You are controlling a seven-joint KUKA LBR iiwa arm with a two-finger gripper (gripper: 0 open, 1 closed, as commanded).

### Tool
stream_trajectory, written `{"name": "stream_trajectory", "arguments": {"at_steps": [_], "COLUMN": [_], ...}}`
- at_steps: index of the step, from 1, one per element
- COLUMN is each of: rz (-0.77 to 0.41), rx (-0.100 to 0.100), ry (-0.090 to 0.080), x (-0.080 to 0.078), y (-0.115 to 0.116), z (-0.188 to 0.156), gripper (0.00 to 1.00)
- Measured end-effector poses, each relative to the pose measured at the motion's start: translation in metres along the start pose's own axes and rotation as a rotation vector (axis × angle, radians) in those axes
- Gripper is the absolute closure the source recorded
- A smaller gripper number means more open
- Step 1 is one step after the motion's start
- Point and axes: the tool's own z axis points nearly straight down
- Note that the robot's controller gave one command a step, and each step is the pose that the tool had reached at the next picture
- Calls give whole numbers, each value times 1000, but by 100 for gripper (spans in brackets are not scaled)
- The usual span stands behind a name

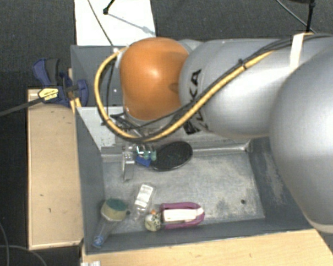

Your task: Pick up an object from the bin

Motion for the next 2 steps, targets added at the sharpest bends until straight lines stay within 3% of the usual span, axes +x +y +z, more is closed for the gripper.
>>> {"name": "stream_trajectory", "arguments": {"at_steps": [1, 2], "rz": [-227, -312], "rx": [2, 0], "ry": [0, -16], "x": [59, 91], "y": [-24, 4], "z": [128, 134], "gripper": [0, 0]}}
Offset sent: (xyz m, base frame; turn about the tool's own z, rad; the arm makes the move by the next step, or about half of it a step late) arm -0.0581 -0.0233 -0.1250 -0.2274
